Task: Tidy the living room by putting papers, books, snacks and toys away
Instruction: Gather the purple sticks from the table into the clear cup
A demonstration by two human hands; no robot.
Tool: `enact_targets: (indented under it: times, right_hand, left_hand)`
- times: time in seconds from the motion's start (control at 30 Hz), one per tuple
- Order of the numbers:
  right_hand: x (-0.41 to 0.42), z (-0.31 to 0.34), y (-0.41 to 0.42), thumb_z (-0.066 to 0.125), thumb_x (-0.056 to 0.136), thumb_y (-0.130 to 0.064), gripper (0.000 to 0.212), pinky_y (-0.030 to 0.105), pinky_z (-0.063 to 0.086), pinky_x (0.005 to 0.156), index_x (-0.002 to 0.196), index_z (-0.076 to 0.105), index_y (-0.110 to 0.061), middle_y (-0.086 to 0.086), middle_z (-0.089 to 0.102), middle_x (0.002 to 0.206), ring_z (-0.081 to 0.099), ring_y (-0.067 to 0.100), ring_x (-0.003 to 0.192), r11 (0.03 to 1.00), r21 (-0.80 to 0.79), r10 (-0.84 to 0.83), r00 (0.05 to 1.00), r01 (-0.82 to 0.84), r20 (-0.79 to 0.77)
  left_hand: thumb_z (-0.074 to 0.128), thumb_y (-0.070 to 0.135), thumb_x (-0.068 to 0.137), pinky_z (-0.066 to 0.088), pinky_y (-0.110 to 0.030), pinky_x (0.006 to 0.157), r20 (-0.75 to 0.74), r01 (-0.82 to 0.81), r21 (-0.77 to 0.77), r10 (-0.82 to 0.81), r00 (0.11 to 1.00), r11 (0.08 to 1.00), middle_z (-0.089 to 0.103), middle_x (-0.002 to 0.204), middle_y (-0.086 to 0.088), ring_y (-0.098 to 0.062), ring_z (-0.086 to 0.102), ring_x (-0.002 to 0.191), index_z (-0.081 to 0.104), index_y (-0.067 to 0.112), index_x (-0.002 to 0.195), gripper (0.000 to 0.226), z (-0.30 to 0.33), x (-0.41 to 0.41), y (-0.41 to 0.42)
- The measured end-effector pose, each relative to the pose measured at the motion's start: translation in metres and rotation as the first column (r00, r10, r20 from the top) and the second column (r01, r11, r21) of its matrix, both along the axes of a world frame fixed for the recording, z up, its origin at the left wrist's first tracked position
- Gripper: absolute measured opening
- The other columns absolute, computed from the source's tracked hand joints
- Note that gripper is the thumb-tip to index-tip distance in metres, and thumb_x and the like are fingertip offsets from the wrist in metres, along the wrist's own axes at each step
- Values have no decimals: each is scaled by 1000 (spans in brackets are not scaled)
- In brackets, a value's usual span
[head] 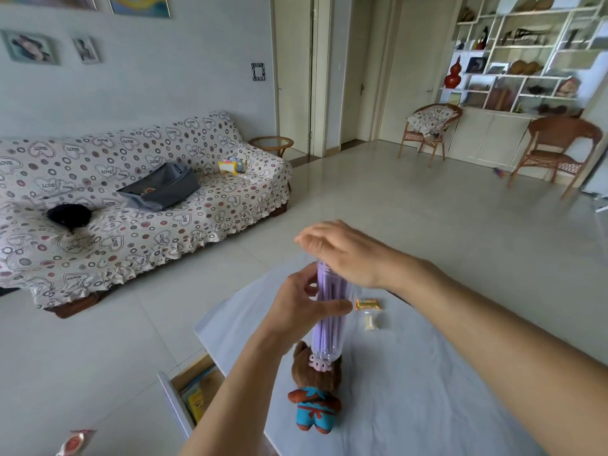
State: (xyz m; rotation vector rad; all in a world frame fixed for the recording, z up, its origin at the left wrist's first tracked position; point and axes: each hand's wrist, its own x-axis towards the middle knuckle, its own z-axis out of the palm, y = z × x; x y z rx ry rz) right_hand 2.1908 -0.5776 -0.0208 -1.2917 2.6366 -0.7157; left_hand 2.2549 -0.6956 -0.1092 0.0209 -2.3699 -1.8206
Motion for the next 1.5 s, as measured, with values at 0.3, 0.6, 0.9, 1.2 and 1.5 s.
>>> enact_targets:
  times: [0.3, 0.6, 0.9, 1.2, 1.5]
  right_hand:
    - [41, 16, 15, 34, 101, -14, 41, 12, 26, 95, 138, 50, -19, -1, 49, 142, 39, 8, 131, 995, -10, 96, 993, -97, -63]
    - [61, -2, -8, 52, 95, -41, 46, 27, 37, 102, 136, 50, -20, -3, 49, 138, 44, 10, 127, 982, -118, 132, 982, -147, -132]
    - [67, -41, -61, 74, 80, -38, 83, 28, 39, 103, 147, 27, -28, 5, 39, 148, 46, 15, 128, 957, -272, 192, 923, -100, 335]
    - [62, -116, -166, 85, 66, -38, 75, 24, 48, 93, 131, 52, -20, -6, 64, 118, 60, 5, 105, 992, -99, 108, 911, -74, 398]
    - [60, -228, -271, 83, 66, -29, 56, 17, 49, 81, 117, 61, -27, -15, 68, 104, 61, -3, 96, 983, -162, 6, 859, 90, 512]
  left_hand:
    - [85, 17, 62, 53, -36, 84, -71, -61, 28, 63, 996, 998, 73, 91, 3, -21, 63, 94, 67, 28, 94, 38, 7, 36, 24]
    - [80, 1, 71, 55, -28, 70, -13, -212, 200, 218, 976, 957, 74, 96, -6, -12, 72, 82, 64, 9, 112, 45, 9, 70, 5]
    - [83, 3, 69, 53, -16, 58, 43, -377, 246, 379, 924, 893, 73, 97, -1, -11, 70, 79, 64, 22, 103, 43, -31, 89, -48]
    - [85, 15, 67, 57, -37, 80, 33, -416, 163, 417, 908, 894, 72, 102, 3, -21, 67, 96, 63, 22, 113, 52, -98, 105, -147]
    - [78, 12, 72, 55, -44, 89, 157, -448, 141, 427, 890, 883, 66, 108, -11, -29, 63, 106, 62, 27, 114, 48, -196, 88, -255]
